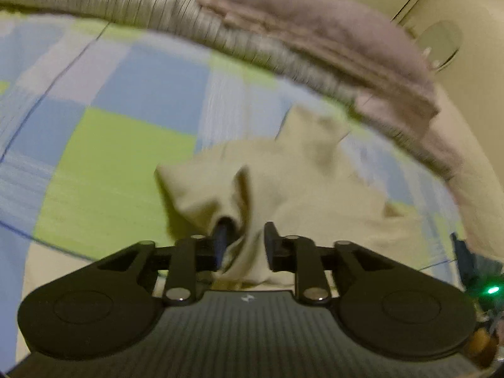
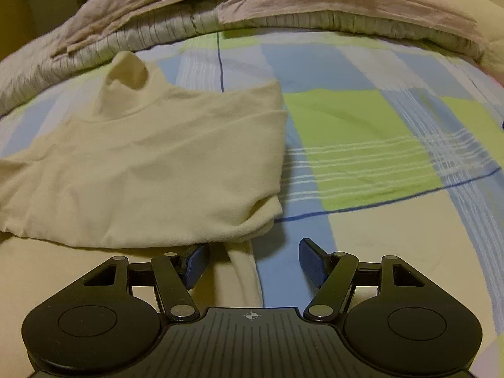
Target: Fold clothes
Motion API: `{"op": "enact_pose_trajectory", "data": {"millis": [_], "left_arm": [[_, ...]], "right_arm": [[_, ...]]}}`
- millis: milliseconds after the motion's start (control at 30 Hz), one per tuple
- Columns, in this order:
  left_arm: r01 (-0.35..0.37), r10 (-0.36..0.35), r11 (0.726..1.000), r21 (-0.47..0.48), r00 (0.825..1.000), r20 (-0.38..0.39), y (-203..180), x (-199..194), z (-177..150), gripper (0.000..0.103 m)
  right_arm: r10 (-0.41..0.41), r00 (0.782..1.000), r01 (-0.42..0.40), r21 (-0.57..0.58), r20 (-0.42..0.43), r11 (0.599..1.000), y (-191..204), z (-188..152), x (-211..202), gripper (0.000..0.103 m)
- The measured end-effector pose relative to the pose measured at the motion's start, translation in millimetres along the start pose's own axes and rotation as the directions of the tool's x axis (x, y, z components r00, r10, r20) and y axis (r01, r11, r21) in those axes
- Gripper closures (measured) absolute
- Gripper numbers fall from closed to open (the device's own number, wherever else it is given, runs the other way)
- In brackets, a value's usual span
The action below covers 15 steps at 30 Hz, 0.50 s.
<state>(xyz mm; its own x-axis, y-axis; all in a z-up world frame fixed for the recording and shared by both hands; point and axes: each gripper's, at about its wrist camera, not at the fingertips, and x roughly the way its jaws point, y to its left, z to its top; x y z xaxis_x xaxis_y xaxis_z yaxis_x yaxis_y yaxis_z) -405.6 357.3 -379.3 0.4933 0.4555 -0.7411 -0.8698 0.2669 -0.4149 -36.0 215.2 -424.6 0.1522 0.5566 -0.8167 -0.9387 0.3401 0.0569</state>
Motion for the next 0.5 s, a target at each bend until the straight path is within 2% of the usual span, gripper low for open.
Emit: {"op": "enact_pose_trajectory", "data": {"millis": [100, 233, 333, 367, 433, 467, 500], "left_arm": [[-0.001, 0.001, 1.0, -0.025, 1.0, 0.003, 3.6, 2.3, -1.9, 0.08], [0.03, -0.029, 0.997, -0.071, 1.0, 0.01, 3.3, -3.4, -0.2, 0.077], [0.029, -0.03, 0.996, -0.081, 0.999, -0.017, 3.2, -4.0, -0.9, 0.072], [0.034, -0.037, 0.995, -0.097, 0.999, -0.03, 4.9, -3.1, -2.6, 0.074], [0.067, -0.075, 0.989, -0.129, 0.996, -0.056, 7.2, -2.8, -5.3, 0.097], [0.086, -0.096, 0.985, -0.148, 0.993, -0.063, 7.6, -3.9, -6.4, 0.102], [0.116, -0.128, 0.979, -0.168, 0.99, -0.058, 6.0, -7.7, -6.7, 0.102]], "right_arm": [[-0.016, 1.0, 0.017, -0.02, 0.014, 1.0, -2.3, -3.2, -8.9, 0.036], [-0.027, 0.999, 0.03, -0.101, 0.027, 0.994, 5.4, -8.8, -21.8, 0.036], [-0.018, 0.999, 0.022, -0.15, 0.031, 0.989, 17.1, -12.5, -28.5, 0.036], [-0.006, 0.999, 0.012, -0.166, 0.036, 0.986, 22.7, -13.6, -30.9, 0.036], [0.02, 0.999, -0.01, -0.2, 0.049, 0.98, 34.4, -16.0, -35.8, 0.036], [0.042, 0.997, -0.028, -0.227, 0.06, 0.973, 41.9, -18.0, -37.9, 0.036], [0.068, 0.995, -0.047, -0.264, 0.069, 0.963, 50.8, -20.3, -39.3, 0.036]]}}
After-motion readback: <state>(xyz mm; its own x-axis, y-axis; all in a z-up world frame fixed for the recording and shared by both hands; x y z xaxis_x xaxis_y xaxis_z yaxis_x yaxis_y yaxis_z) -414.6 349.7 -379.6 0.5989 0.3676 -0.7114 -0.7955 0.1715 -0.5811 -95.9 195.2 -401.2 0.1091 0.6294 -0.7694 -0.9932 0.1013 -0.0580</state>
